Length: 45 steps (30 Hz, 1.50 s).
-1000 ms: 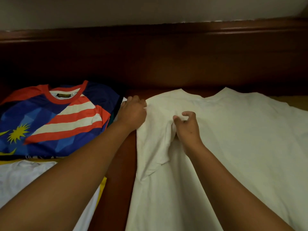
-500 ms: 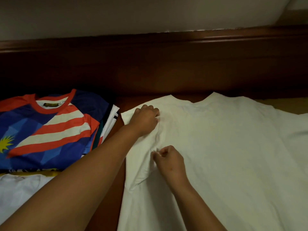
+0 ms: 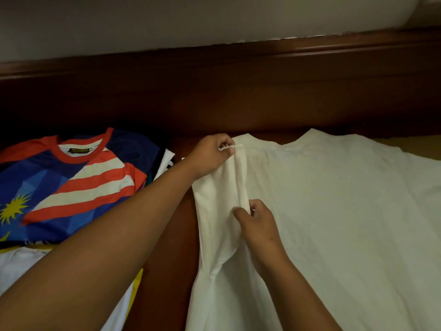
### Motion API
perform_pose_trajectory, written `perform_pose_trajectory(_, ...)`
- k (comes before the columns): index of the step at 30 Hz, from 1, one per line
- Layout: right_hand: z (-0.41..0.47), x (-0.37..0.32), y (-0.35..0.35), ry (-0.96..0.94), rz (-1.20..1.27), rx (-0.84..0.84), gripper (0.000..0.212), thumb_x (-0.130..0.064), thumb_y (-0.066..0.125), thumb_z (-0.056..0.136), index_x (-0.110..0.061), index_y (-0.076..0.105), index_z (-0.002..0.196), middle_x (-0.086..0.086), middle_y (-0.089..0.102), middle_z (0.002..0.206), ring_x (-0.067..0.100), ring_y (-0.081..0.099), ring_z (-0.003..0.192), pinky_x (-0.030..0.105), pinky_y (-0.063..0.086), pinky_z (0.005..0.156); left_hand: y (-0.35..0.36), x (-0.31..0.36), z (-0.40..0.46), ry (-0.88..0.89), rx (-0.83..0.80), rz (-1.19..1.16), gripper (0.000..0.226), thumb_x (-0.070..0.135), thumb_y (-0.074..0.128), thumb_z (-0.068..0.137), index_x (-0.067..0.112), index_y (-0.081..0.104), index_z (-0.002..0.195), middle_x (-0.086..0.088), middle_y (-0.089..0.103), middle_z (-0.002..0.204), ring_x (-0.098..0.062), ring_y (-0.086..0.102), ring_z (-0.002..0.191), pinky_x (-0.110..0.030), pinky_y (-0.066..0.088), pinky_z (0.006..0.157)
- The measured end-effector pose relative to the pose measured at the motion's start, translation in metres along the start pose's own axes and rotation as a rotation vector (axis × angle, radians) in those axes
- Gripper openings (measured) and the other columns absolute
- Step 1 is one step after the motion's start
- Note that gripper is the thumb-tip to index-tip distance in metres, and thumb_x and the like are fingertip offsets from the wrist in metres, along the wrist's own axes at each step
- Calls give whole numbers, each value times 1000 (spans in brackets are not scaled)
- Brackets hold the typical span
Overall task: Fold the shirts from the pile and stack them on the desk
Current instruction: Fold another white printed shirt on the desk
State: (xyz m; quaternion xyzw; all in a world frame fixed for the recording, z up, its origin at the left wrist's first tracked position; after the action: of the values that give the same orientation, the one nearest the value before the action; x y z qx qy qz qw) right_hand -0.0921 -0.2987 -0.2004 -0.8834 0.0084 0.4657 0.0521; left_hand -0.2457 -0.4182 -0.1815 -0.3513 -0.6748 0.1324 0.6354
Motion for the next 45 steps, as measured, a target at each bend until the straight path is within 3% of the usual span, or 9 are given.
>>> perform_pose_trajectory(3,-1,15,-14,50,95,-11,23,-26,67,85,-27,57,106,-1,68,105,17,66,94,36,54,85,8,5,7,29,12,1,14,18,57,95,10,66,100,4,61,93,-11,56,90,-22,44,76)
perform_pose_trajectory(10,-1,21,-50,-56,-65,234,23,-18,64,87,-32,56,103,-4,63,90,16,64,81,42,56,76,36,13,22,76,-2,69,7,22,57,94,19,63,91,0,62,90,-13,56,80,-27,43,67)
perform_pose_trajectory(14,-2,26,-54,-69,-186,266,35,-13,62,88,-28,53,118,-1,63,109,19,63,93,45,55,83,51,-2,19,27,7,161,15,22,55,95,17,63,107,-2,64,100,-13,57,88,-31,46,76)
perform_pose_trajectory(17,-2,31,-56,-76,-228,255,46,-9,59,88,-26,47,129,5,61,120,21,62,100,38,55,84,43,-15,1,27,241,302,27,19,54,95,18,59,121,-5,56,123,-21,48,116,-35,41,98)
perform_pose_trajectory(21,-3,32,-61,-118,-283,231,51,-6,56,90,-24,43,135,4,61,118,19,60,100,23,47,78,23,-49,-54,-229,587,260,26,23,54,93,17,57,118,-10,55,123,-27,51,113,-42,45,92)
perform_pose_trajectory(27,-3,32,-61,-185,-432,209,54,-6,53,92,-22,39,141,1,57,121,21,56,110,24,40,87,38,-48,-85,-509,270,349,28,49,42,97,25,56,97,3,60,86,-16,56,77,-29,43,63)
perform_pose_trajectory(33,-3,29,-53,-216,-518,140,52,-9,55,94,-22,38,142,1,55,117,17,54,108,20,36,87,23,-55,-77,-523,472,105,16,26,45,100,13,52,94,-7,56,85,-18,50,74,-29,37,64)
perform_pose_trajectory(39,1,19,-43,-289,-784,125,16,-10,50,94,-14,46,109,3,51,106,20,54,80,28,39,62,21,-63,-87,-502,462,-43,16,29,57,95,14,54,91,2,56,75,-13,54,68,-25,39,58)
perform_pose_trajectory(45,26,-16,-43,-291,-924,229,36,-37,44,99,-12,47,124,7,55,115,25,59,93,30,41,67,18,-63,-87,-613,429,-245,13,26,52,97,15,59,95,-6,61,74,-14,53,59,-24,37,50)
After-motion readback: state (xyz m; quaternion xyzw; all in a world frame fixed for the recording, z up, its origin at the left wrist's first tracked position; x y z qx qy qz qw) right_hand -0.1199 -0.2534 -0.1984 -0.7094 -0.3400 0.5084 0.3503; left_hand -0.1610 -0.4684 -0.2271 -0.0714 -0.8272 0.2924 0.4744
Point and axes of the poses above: each hand's wrist, its own z-axis towards the middle knuckle, its own y-axis out of the palm, x = y × z, the point moved 2 cm from there along z, towards the middle knuckle
